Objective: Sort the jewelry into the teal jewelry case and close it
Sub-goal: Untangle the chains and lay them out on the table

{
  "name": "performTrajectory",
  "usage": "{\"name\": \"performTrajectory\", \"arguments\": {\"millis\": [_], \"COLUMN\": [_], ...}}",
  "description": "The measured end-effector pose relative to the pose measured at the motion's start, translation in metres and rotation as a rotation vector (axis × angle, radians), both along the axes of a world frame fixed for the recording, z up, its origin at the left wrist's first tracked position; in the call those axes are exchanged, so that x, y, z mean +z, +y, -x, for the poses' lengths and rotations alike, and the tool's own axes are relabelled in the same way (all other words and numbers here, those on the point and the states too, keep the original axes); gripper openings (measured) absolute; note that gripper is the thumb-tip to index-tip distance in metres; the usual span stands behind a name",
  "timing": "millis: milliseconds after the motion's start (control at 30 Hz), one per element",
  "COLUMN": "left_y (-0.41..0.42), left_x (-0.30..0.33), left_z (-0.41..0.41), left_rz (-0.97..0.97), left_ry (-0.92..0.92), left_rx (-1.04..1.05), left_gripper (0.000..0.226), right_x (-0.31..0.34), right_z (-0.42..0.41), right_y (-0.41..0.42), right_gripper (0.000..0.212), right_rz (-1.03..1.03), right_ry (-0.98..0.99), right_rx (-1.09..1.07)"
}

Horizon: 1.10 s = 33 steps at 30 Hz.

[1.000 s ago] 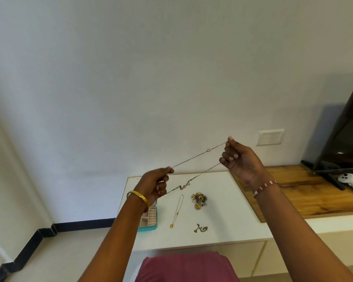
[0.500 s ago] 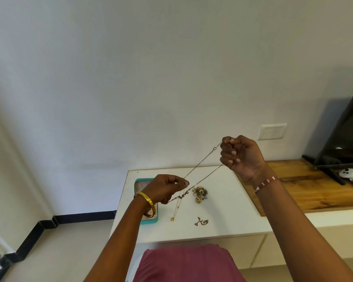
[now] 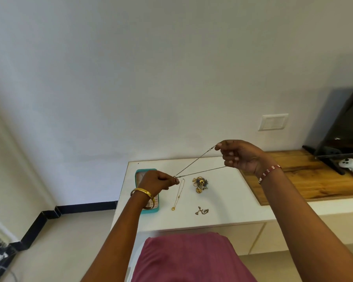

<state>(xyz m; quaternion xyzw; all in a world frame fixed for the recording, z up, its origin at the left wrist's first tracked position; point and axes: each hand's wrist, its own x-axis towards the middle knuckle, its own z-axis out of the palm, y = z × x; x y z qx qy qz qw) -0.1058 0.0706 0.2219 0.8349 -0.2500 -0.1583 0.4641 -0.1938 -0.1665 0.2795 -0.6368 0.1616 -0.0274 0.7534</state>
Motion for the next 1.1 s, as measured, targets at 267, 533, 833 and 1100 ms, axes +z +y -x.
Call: {"name": "performTrajectory", "arguments": {"millis": [267,533,833,1100], "left_y": [-0.007,-0.008,0.0,0.001], "left_x": [-0.005,-0.016,-0.037,-0.058], "left_z": [0.004,0.005,0.008,0.002], "left_rz": [0.102,0.086,0.169,1.03], "left_ry": [0.085,0.059,0.273,0.941], "left_rx": [0.109,0.122,0.132,0.282], "left_gripper": [0.027,0.024,0.011,0.009], "right_x": [-0.012,-0.014,-0.023,-0.042], "right_z": [-0.006,-0.01,-0.017,-0.02], "right_y": [0.008,0.009,-0.004,0.006], "right_gripper": [0.013,0.017,0.021,0.02], "right_rz": [0.207,0.127,-0.279,-0.315], "right_ry": [0.132,0.047,-0.096,-0.023], "right_rx": [0.036,-0.044,-0.328,-0.199]}}
